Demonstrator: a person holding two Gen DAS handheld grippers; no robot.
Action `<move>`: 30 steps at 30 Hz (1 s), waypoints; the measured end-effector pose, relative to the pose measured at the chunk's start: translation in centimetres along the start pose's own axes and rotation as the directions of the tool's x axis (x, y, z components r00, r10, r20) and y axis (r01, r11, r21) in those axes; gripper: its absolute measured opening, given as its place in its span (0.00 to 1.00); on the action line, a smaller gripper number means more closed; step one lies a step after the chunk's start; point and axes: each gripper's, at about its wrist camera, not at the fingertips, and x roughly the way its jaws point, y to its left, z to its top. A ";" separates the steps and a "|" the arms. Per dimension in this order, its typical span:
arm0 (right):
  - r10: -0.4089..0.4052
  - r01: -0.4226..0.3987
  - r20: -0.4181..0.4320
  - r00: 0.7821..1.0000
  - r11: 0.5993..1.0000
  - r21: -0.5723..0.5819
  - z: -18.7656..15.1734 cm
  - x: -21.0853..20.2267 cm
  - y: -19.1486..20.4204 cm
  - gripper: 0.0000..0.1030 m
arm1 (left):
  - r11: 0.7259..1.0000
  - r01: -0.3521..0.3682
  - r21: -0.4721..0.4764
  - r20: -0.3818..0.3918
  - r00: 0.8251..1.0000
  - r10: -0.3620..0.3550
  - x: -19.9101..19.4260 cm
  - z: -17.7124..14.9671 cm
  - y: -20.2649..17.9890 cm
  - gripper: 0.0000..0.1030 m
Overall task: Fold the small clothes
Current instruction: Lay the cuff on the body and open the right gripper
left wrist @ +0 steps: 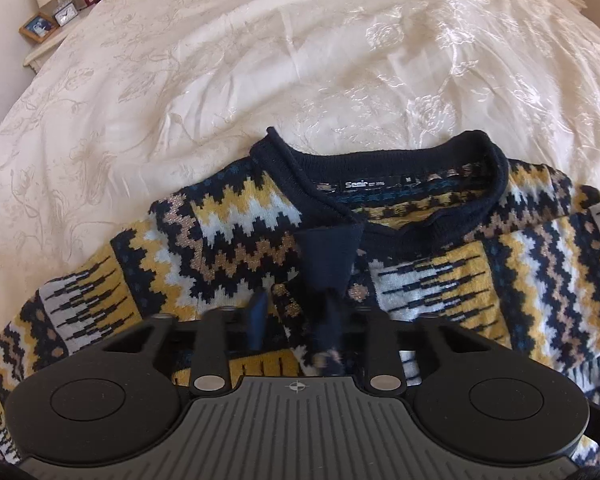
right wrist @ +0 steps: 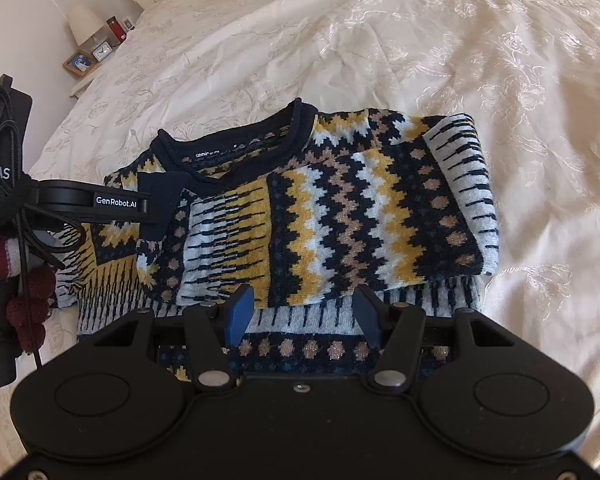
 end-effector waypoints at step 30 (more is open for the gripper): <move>-0.122 0.122 -0.003 0.993 0.993 0.005 2.2 2.2 -4.0 0.60 | 0.955 0.020 -0.295 -0.058 0.998 -0.039 -0.2 -8.3 9.0 0.08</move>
